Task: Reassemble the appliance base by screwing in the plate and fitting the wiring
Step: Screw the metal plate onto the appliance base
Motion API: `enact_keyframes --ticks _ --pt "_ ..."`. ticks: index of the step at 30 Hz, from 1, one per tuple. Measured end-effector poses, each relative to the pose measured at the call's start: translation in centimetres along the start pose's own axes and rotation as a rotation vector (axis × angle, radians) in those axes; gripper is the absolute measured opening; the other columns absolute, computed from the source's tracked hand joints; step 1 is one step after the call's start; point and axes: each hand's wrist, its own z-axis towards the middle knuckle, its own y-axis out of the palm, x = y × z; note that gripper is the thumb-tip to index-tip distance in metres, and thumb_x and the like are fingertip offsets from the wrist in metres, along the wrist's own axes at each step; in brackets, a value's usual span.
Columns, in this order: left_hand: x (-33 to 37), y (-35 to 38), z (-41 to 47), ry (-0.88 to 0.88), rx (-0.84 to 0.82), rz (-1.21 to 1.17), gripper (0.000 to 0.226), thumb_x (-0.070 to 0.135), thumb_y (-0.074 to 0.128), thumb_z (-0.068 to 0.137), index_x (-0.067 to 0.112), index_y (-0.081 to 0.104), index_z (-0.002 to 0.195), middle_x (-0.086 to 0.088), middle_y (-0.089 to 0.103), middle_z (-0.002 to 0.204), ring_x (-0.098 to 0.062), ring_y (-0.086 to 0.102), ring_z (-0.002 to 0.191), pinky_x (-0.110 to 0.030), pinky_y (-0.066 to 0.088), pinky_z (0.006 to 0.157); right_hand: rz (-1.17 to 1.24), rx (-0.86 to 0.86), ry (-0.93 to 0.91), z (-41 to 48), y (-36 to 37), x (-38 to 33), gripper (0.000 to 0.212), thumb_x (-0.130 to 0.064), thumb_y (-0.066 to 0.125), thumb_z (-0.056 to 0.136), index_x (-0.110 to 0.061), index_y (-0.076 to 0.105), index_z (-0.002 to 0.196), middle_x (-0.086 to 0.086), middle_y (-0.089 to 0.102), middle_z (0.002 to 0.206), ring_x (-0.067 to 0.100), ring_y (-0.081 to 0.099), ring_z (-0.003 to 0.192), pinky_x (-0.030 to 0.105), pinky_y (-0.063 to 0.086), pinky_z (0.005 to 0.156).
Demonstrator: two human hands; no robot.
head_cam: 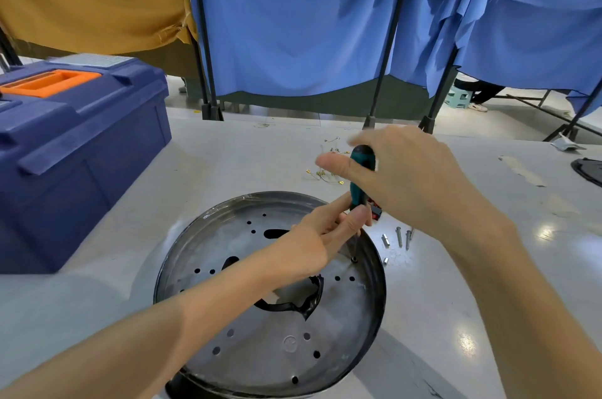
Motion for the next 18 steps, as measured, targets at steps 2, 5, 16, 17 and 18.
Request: enact_keyframes --ticks 2,5,16,17,18 --pt "0.1 -0.1 0.0 -0.021 -0.01 -0.006 0.029 0.059 0.028 0.097 0.045 0.053 0.1 0.004 0.06 0.097 -0.01 0.053 0.094 -0.026 0.043 0.096 0.251 -0.021 -0.065 -0.5 -0.3 0.8 0.057 -0.064 0.053 0.081 -0.03 0.06 0.125 -0.013 0.064 0.097 0.0 0.058 0.066 0.024 0.048 0.07" --pt "0.4 -0.2 -0.2 -0.041 -0.004 -0.011 0.024 0.06 0.025 0.094 0.056 0.048 0.101 0.029 0.058 0.089 0.007 0.052 0.089 -0.006 0.037 0.089 0.349 -0.053 -0.114 -0.7 -0.5 1.8 0.038 -0.041 0.067 0.079 -0.025 0.068 0.113 -0.005 0.073 0.079 0.005 0.065 0.057 0.023 0.053 0.072" --pt "0.3 -0.1 -0.1 -0.012 0.008 -0.057 0.033 0.044 0.027 0.102 0.031 0.048 0.124 0.002 0.059 0.106 -0.026 0.051 0.105 -0.032 0.04 0.099 -0.007 0.171 0.082 -0.7 1.8 0.4 0.043 -0.055 0.058 0.086 -0.021 0.05 0.061 -0.009 0.045 0.052 0.017 0.047 0.056 0.03 0.036 0.055" --pt "0.4 -0.1 -0.1 -0.009 0.006 -0.046 0.029 0.041 0.027 0.103 0.03 0.05 0.116 0.009 0.056 0.098 -0.023 0.05 0.101 -0.031 0.041 0.097 0.051 0.152 0.068 -0.7 1.3 0.8 0.041 -0.06 0.059 0.085 -0.026 0.055 0.062 -0.011 0.05 0.055 0.01 0.047 0.052 0.029 0.039 0.055" --pt "0.6 0.0 -0.1 -0.016 0.008 -0.031 0.026 0.04 0.026 0.103 0.033 0.051 0.108 0.015 0.053 0.092 -0.019 0.05 0.096 -0.029 0.041 0.095 0.166 0.122 0.037 -0.8 0.7 1.1 0.031 -0.06 0.061 0.083 -0.031 0.064 0.072 -0.013 0.058 0.064 0.005 0.049 0.05 0.029 0.044 0.057"
